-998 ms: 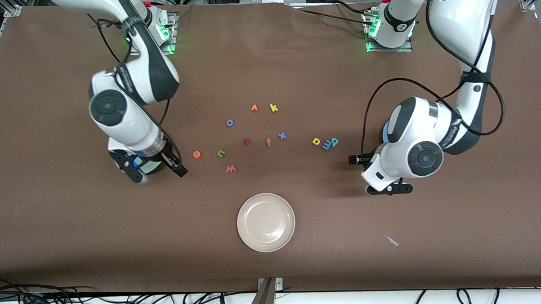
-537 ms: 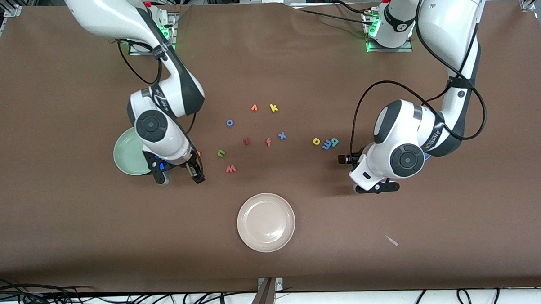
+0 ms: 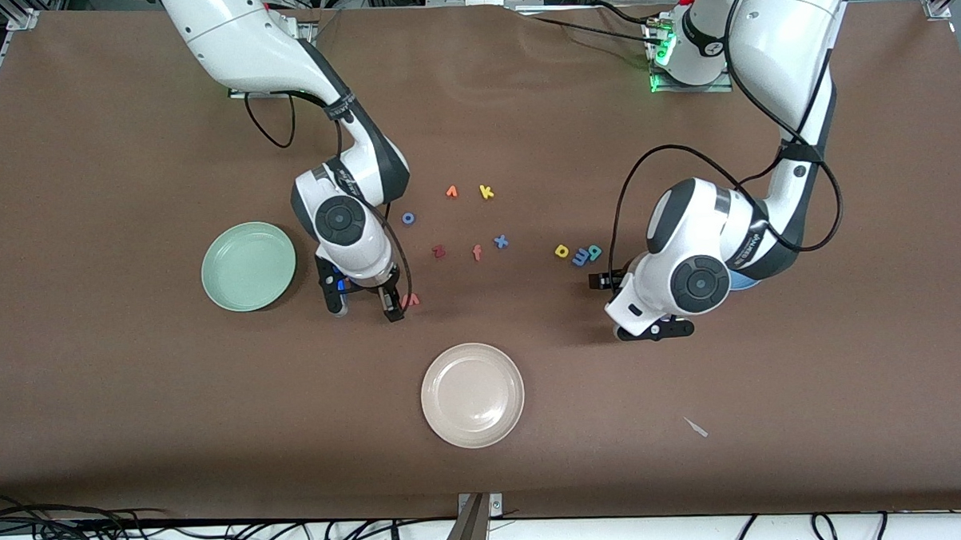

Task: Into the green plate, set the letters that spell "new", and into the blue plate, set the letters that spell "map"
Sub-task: 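Grasp the pink W with the right gripper while the left gripper lowers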

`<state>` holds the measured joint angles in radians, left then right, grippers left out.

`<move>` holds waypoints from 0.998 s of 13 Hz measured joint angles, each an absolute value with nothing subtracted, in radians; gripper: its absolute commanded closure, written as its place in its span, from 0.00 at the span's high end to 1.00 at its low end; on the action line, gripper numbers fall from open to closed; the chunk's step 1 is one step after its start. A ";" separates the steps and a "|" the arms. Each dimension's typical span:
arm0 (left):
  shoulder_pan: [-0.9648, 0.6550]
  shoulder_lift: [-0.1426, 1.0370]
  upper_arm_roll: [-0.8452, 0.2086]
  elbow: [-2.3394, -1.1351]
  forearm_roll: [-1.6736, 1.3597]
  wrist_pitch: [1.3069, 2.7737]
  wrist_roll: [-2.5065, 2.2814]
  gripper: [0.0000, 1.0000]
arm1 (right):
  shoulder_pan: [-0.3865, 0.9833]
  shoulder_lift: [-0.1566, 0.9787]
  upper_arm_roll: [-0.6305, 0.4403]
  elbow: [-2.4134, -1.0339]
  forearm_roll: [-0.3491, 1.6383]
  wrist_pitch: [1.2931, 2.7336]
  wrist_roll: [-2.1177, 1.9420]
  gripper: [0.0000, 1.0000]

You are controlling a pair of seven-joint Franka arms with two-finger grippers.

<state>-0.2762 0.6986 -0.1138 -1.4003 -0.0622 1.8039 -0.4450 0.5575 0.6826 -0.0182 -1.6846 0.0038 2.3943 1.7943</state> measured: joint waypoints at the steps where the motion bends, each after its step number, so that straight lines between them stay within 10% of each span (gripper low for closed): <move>1: -0.279 0.707 -0.114 -1.405 -0.066 1.825 -0.475 0.99 | 0.561 0.692 -0.018 -1.683 0.004 2.396 1.796 0.87; 4: -0.291 0.731 -0.114 -1.455 -0.082 1.903 -0.520 0.99 | 0.572 0.727 -0.018 -1.652 0.004 2.399 1.826 0.86; 8: -0.293 0.735 -0.121 -1.556 -0.082 1.954 -0.489 0.97 | 0.585 0.757 -0.018 -1.621 0.004 2.408 1.850 0.61; 13: -0.293 0.713 -0.149 -1.662 -0.082 2.082 -0.481 0.96 | 0.589 0.769 -0.019 -1.607 0.004 2.417 1.868 0.12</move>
<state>-0.2927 0.7135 -0.1487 -1.6623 -0.0823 2.0824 -0.4811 0.5894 0.7687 -0.0190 -1.6070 0.0039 2.4167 1.8675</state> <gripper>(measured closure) 0.035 0.573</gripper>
